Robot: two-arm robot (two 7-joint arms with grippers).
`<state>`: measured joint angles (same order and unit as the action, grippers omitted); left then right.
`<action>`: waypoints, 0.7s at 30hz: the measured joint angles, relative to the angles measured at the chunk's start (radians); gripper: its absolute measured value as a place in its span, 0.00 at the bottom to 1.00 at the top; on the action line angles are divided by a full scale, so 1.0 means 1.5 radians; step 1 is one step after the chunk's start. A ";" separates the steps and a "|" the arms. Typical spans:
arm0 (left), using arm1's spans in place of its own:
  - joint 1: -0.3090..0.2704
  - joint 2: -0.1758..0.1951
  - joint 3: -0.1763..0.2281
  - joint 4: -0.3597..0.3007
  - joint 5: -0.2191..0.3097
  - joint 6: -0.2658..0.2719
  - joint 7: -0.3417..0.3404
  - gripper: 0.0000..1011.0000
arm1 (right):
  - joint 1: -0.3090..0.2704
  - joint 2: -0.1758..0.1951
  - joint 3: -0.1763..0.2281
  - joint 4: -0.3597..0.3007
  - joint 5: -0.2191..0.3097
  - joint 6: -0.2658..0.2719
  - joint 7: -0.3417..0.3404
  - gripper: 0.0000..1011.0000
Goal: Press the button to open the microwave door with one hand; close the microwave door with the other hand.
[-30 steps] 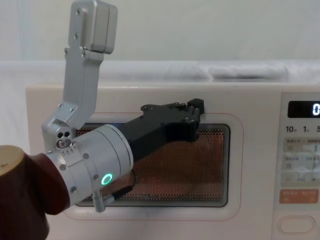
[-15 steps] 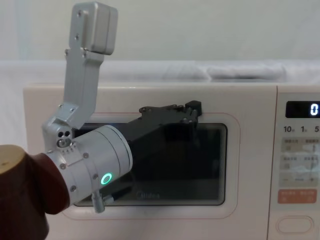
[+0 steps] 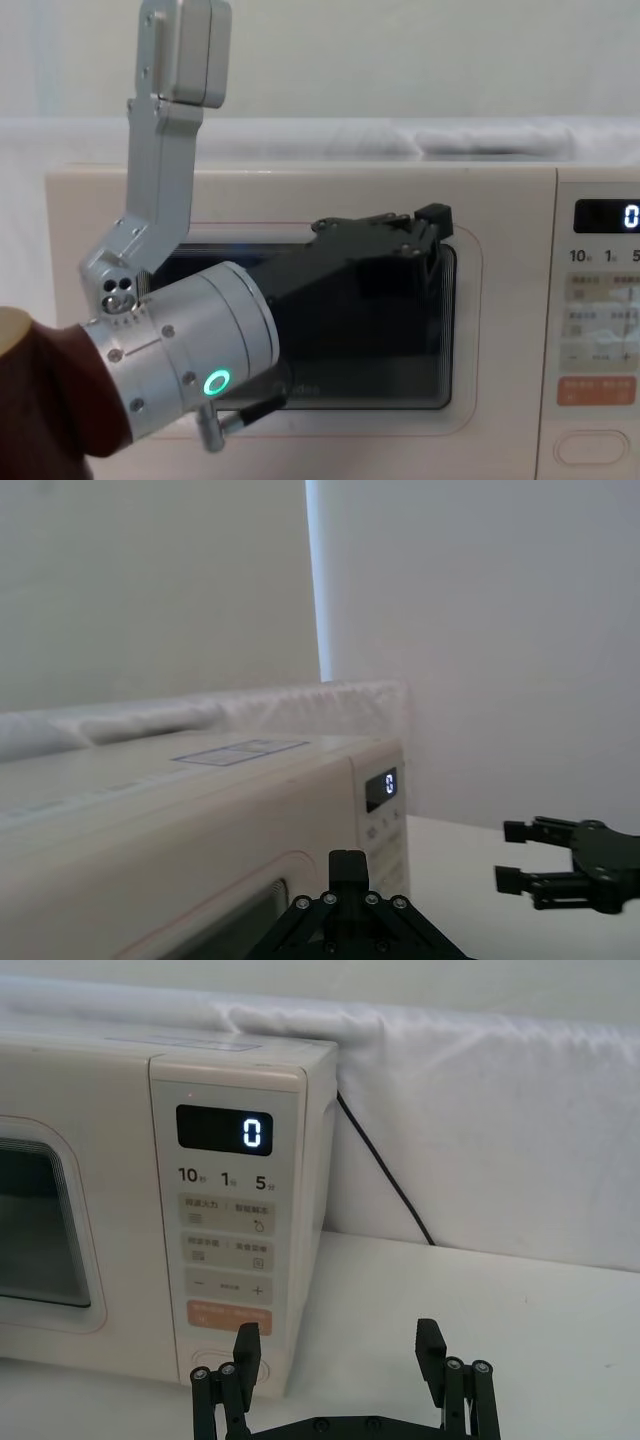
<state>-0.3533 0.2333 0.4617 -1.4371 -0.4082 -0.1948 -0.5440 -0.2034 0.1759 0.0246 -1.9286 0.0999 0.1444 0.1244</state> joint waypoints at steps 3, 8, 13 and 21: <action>0.009 0.007 0.003 -0.013 -0.003 0.005 0.000 0.00 | 0.000 0.000 0.000 0.000 0.000 0.000 0.000 0.99; 0.035 0.026 0.008 -0.046 -0.007 0.017 0.005 0.00 | 0.000 0.000 0.000 0.000 0.000 0.000 0.000 0.99; 0.067 0.046 0.004 -0.089 -0.002 0.033 0.033 0.00 | 0.000 0.000 0.000 0.000 0.000 0.000 0.000 0.99; 0.122 0.066 -0.018 -0.155 0.024 0.049 0.091 0.00 | 0.000 0.000 0.000 0.000 0.000 0.000 0.000 0.99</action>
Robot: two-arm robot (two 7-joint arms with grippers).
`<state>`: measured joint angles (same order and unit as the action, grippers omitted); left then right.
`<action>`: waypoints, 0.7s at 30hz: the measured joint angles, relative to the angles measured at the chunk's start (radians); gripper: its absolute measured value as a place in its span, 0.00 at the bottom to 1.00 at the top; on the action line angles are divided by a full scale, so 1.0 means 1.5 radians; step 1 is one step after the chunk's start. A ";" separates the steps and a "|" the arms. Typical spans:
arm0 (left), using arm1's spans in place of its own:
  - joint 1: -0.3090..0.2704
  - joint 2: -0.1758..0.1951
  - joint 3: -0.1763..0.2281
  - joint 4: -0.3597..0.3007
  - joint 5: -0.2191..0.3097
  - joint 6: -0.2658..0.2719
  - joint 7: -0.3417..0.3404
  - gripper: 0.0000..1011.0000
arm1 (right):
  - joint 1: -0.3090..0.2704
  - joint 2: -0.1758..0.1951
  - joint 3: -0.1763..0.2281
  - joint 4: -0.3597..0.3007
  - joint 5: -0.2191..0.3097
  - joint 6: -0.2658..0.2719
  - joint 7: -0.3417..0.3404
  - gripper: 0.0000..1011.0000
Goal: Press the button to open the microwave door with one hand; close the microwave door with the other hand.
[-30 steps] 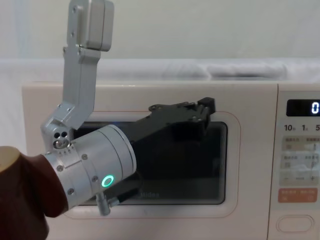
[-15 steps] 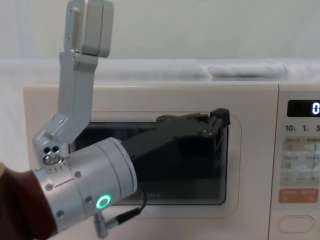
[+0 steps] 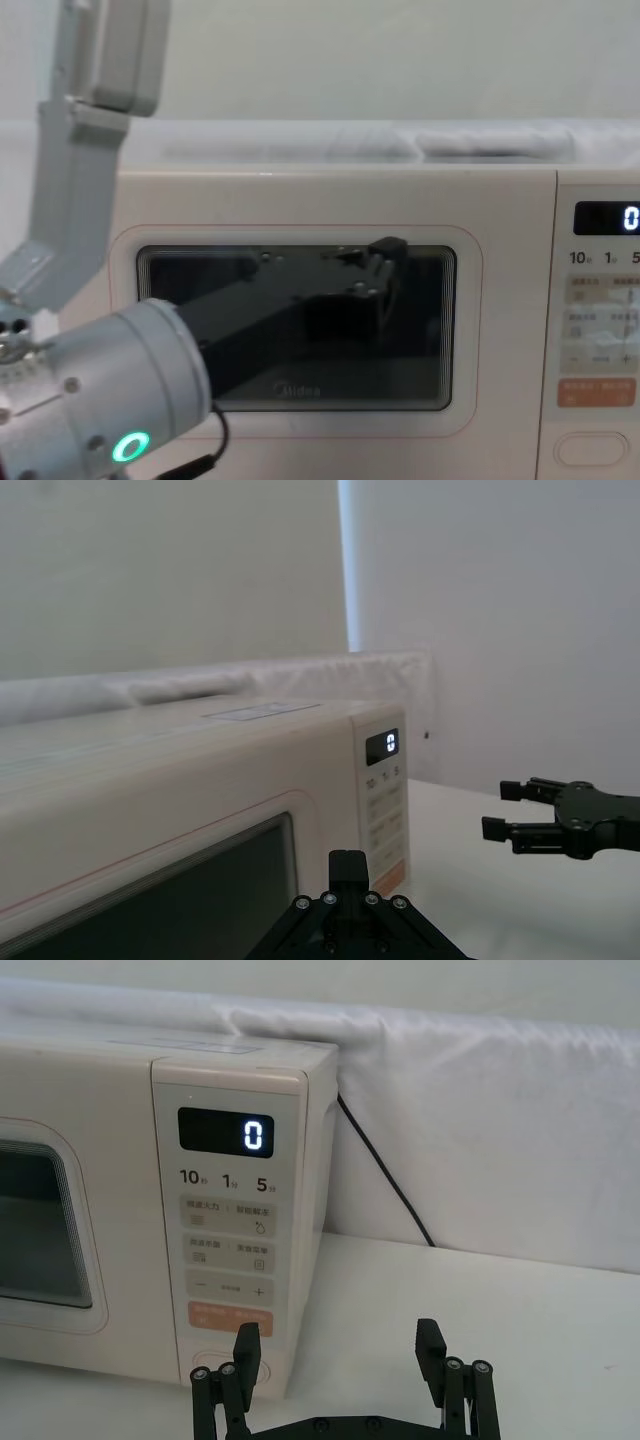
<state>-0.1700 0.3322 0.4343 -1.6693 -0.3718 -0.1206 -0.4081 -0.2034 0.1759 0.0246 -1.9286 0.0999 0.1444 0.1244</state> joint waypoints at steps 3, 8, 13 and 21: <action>0.023 0.009 -0.013 -0.024 0.006 0.005 0.014 0.00 | 0.000 0.000 0.000 0.000 0.000 0.000 0.000 0.99; 0.065 0.027 -0.045 -0.061 0.018 0.012 0.041 0.00 | 0.000 0.000 0.000 0.000 0.000 0.000 0.000 0.99; 0.108 0.043 -0.092 -0.088 0.032 0.017 0.076 0.00 | 0.000 0.000 0.000 0.000 0.000 0.000 0.000 0.99; 0.160 0.051 -0.168 -0.119 0.051 0.013 0.126 0.00 | 0.000 0.000 0.000 0.000 0.000 0.000 0.000 0.99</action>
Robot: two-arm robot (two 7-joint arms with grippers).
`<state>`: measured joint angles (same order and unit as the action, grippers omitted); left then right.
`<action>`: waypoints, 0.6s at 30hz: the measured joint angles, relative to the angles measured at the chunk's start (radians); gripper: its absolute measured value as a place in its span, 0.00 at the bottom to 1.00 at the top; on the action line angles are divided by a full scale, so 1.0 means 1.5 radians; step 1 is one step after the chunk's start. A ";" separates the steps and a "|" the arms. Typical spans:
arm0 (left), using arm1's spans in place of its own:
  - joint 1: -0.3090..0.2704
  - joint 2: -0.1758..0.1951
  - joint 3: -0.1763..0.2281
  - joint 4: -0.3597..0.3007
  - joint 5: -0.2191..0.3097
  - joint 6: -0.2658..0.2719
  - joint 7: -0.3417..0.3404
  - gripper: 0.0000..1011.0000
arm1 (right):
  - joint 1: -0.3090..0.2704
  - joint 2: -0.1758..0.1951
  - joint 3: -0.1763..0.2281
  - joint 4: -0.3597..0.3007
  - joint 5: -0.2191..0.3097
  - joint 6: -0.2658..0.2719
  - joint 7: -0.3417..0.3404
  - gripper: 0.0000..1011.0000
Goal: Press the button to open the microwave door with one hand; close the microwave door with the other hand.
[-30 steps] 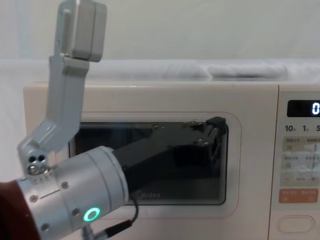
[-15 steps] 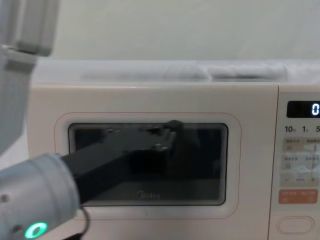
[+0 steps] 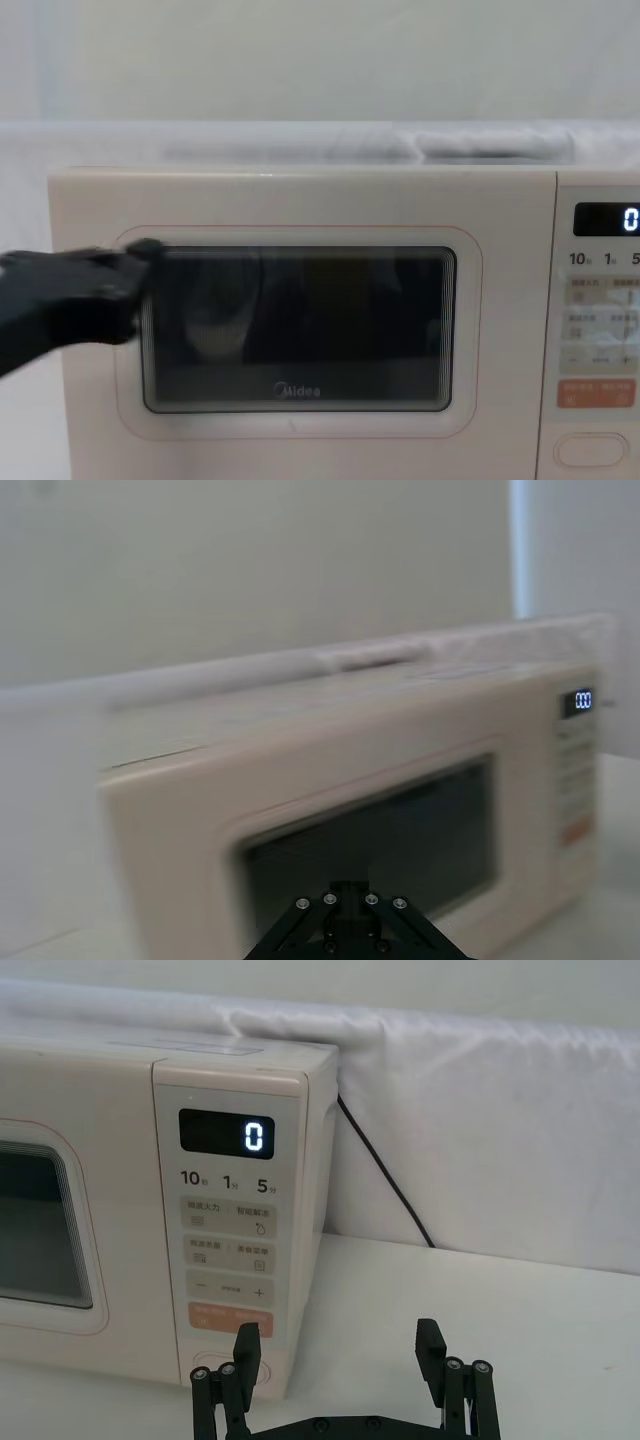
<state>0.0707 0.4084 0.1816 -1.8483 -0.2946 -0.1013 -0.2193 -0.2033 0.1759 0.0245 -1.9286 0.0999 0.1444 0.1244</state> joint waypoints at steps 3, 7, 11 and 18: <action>0.019 -0.002 -0.027 -0.006 0.005 -0.006 0.017 0.00 | 0.000 0.000 0.000 0.000 0.000 0.000 0.000 0.99; 0.042 -0.008 -0.059 -0.009 0.010 -0.013 0.037 0.00 | 0.000 0.000 0.000 0.000 0.000 0.000 0.000 0.99; 0.064 -0.021 -0.089 -0.009 0.017 -0.019 0.062 0.00 | 0.000 0.000 0.000 0.000 0.000 0.000 0.000 0.99; 0.088 -0.063 -0.138 0.009 0.025 -0.031 0.117 0.00 | 0.000 0.000 0.000 0.000 0.000 0.000 0.000 0.99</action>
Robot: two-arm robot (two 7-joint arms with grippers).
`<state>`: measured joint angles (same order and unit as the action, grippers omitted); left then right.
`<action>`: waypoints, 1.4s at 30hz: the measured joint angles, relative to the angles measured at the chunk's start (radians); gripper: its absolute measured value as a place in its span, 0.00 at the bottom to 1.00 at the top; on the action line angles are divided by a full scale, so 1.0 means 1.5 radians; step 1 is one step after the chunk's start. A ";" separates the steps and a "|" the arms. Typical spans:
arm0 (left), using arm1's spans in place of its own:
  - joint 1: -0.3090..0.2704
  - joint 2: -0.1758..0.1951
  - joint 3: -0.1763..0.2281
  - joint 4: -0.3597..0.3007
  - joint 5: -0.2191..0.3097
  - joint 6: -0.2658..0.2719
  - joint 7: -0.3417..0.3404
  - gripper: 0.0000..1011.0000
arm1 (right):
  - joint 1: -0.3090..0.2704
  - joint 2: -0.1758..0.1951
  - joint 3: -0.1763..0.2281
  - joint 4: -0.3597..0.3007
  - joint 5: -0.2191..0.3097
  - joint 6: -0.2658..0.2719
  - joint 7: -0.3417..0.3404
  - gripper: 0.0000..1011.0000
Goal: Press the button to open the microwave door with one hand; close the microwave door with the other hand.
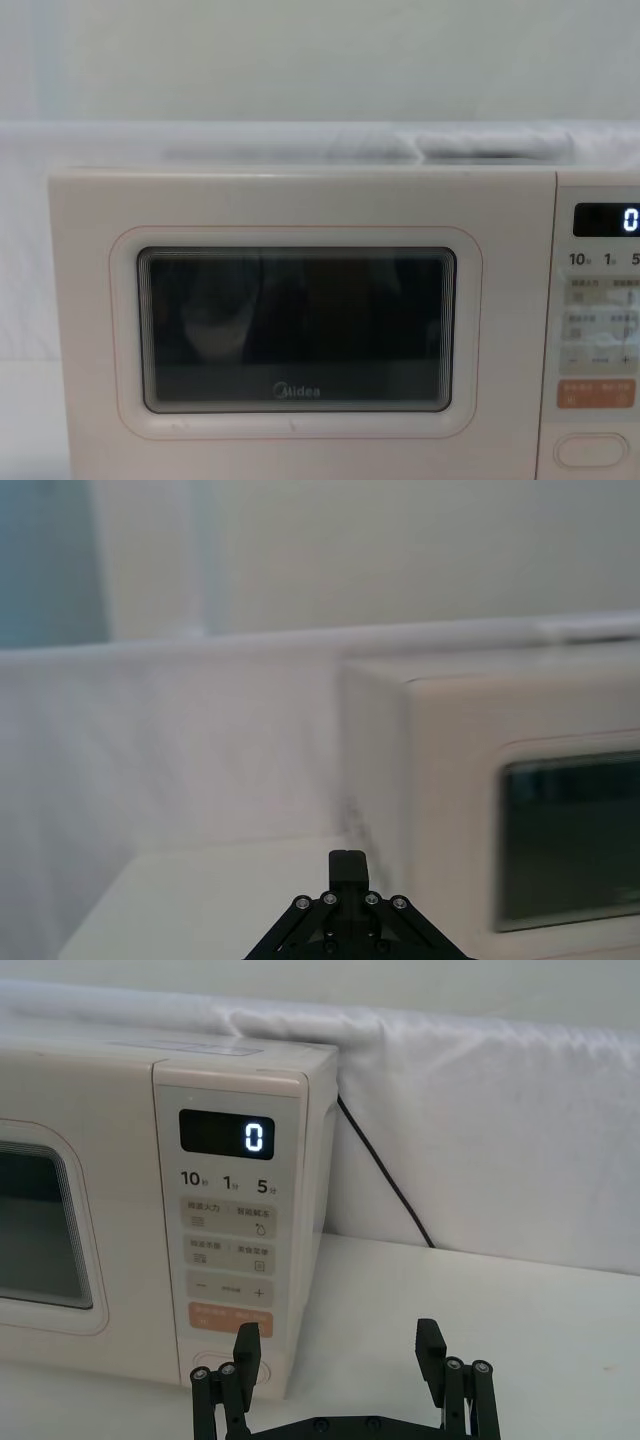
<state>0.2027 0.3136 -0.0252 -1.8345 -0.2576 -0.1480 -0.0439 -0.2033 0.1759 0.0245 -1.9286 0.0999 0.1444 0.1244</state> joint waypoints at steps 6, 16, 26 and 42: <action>0.000 -0.025 -0.026 0.036 -0.008 -0.011 0.009 0.00 | 0.000 0.000 0.000 0.000 0.000 0.000 0.000 0.99; -0.007 -0.041 -0.035 0.079 -0.011 -0.011 -0.010 0.00 | 0.000 0.000 0.000 0.000 0.000 0.000 0.000 0.99; -0.022 -0.060 -0.038 0.095 -0.033 0.021 -0.045 0.00 | 0.000 0.000 0.000 0.000 0.000 0.000 0.000 0.99; -0.026 -0.065 -0.028 0.092 0.030 0.058 -0.033 0.00 | 0.000 0.000 0.000 0.000 0.000 0.000 0.000 0.99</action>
<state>0.1636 0.2153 -0.0665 -1.6961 -0.2128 -0.0613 -0.0927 -0.2033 0.1759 0.0245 -1.9286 0.0999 0.1444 0.1244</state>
